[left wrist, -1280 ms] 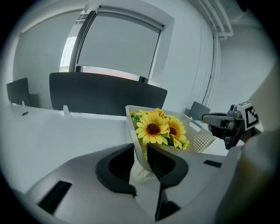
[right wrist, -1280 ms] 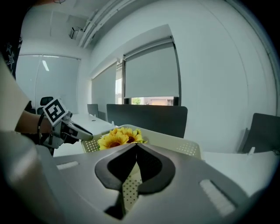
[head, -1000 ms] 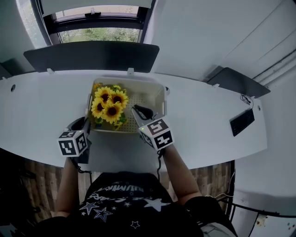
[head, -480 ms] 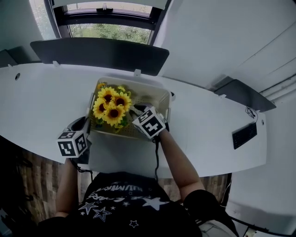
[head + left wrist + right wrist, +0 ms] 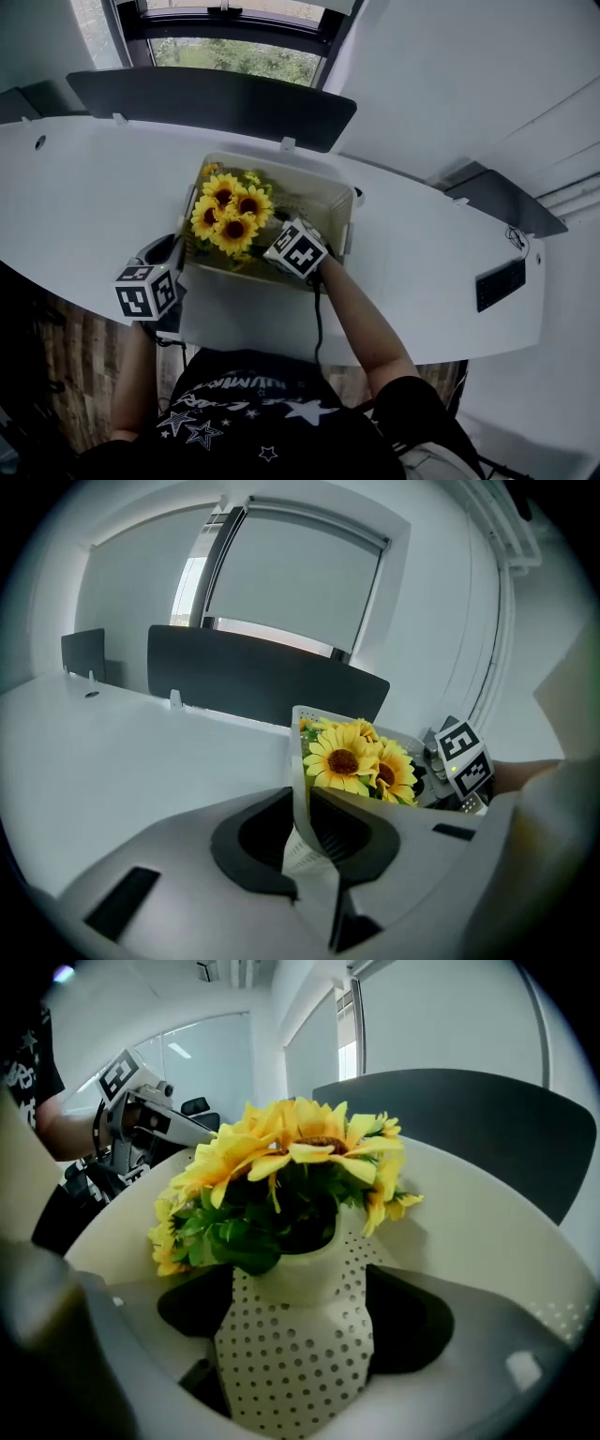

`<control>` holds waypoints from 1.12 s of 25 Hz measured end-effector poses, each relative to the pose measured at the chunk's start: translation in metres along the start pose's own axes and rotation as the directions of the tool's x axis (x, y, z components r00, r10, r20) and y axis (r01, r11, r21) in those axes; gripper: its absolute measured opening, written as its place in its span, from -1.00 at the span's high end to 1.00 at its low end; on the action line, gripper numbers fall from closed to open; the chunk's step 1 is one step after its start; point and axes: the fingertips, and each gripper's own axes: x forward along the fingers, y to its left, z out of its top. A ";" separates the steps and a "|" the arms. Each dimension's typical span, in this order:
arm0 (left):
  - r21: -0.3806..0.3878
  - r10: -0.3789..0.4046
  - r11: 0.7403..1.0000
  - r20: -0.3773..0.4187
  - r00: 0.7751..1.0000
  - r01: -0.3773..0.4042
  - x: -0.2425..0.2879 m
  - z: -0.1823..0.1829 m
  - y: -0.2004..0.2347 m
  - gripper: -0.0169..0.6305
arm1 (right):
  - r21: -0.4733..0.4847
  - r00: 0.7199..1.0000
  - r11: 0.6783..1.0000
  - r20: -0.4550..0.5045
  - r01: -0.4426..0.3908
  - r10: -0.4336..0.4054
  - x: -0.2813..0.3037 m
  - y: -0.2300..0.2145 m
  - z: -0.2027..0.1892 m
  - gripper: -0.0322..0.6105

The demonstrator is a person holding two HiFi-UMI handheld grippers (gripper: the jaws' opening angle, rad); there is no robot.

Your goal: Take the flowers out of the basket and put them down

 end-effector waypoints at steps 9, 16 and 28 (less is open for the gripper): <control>-0.005 0.011 1.000 -0.004 1.000 -0.011 -0.001 0.000 0.001 0.76 | 0.011 0.998 1.000 0.064 -0.028 0.027 0.034 0.001 0.005 -0.70; -0.008 0.013 1.000 -0.008 1.000 -0.013 -0.001 0.000 0.000 0.76 | -0.012 0.994 0.999 0.108 -0.033 0.034 0.052 0.003 0.008 -0.70; -0.010 0.020 1.000 -0.010 1.000 -0.020 0.000 -0.001 -0.002 0.76 | -0.145 0.994 0.988 0.094 -0.048 0.062 0.072 0.009 0.017 -0.77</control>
